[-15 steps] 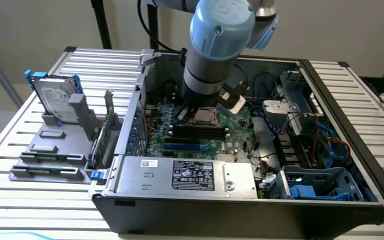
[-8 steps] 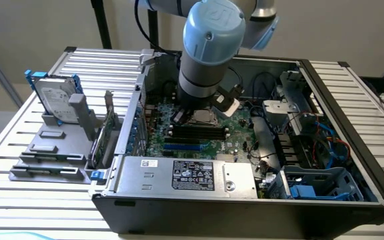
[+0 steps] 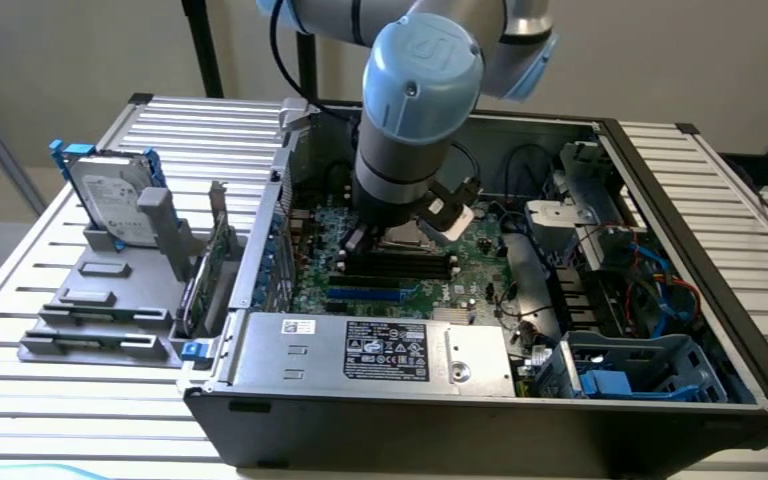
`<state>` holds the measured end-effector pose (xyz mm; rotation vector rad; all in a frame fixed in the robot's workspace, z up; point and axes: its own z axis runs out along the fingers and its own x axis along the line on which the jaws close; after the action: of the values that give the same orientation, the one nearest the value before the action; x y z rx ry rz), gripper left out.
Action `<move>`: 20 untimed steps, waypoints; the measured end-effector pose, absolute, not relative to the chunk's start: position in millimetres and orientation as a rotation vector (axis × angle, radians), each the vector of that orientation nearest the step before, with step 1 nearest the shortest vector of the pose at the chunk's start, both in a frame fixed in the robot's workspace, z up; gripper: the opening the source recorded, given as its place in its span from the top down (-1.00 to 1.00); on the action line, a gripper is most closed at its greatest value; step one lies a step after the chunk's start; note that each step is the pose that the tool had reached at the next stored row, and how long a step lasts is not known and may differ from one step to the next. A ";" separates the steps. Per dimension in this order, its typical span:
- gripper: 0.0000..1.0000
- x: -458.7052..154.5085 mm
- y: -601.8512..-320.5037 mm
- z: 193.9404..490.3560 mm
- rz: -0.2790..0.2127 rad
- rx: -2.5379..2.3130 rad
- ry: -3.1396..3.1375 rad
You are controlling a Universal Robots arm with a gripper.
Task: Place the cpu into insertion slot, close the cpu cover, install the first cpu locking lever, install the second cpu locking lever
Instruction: 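Install the second cpu locking lever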
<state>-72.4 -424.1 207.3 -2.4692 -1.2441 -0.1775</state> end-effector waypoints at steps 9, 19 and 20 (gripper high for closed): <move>0.79 -75.8 -420.4 196.4 -0.178 -2.470 -1.244; 0.79 -79.1 -413.6 190.6 -0.178 -2.470 -1.243; 0.79 -79.3 -413.3 190.3 -0.177 -2.471 -1.243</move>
<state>-79.3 -413.3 190.3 -2.4710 -1.2429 -0.1772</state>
